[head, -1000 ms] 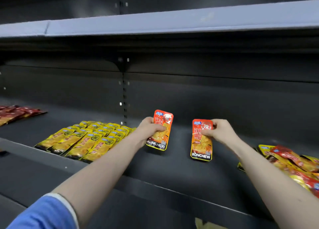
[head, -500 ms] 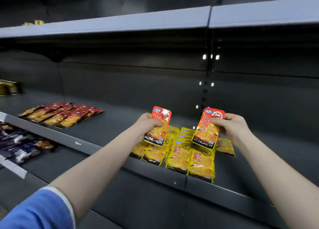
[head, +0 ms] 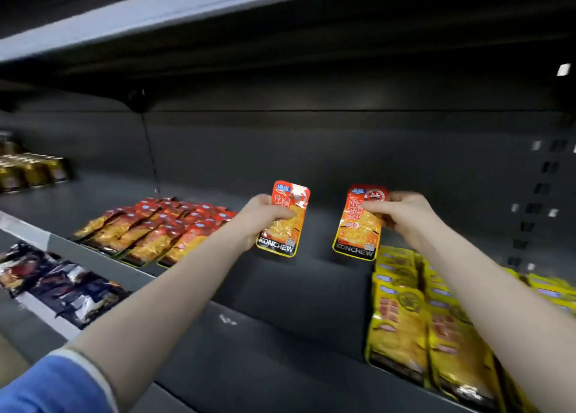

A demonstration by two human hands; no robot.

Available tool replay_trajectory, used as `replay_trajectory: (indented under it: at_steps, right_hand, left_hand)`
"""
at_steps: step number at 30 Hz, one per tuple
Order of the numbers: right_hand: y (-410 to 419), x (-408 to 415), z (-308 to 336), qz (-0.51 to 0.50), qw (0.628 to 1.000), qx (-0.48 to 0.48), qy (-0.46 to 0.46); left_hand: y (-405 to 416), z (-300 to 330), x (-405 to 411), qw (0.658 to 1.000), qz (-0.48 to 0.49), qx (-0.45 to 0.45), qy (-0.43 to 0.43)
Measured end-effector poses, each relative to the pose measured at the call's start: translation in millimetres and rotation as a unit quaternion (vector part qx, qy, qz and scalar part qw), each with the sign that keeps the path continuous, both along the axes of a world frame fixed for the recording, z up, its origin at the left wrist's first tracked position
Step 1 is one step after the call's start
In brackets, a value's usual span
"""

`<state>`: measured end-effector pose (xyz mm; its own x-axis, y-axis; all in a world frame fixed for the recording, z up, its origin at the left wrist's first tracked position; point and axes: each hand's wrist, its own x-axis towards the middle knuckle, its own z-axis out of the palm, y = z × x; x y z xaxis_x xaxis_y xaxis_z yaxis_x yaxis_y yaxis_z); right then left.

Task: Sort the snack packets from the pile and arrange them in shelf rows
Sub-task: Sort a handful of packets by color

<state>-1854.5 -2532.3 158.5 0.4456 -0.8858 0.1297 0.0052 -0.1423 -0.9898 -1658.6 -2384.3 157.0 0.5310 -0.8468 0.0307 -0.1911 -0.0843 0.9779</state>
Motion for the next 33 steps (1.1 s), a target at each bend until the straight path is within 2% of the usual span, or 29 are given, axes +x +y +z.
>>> replay_trajectory:
  at_steps: [5,9,17,27,33]
  right_hand:
    - [19,74,-5,0.012,1.000,0.008,0.024]
    - [49,129,-25,-0.002,0.999,0.028,0.043]
    - [121,225,-41,-0.055,0.994,0.089,0.024]
    - [176,282,-55,-0.053,0.994,0.055,0.079]
    - [190,291,-68,-0.059,0.996,0.016,0.071]
  left_hand:
    - [15,22,85,1.000,0.007,-0.026,-0.009]
    - [24,19,153,1.000,-0.007,-0.013,-0.006]
    - [39,19,265,0.998,-0.061,-0.005,0.016]
    - [41,9,292,0.993,-0.107,0.004,0.039]
    - [40,4,296,0.991,-0.123,-0.003,0.054]
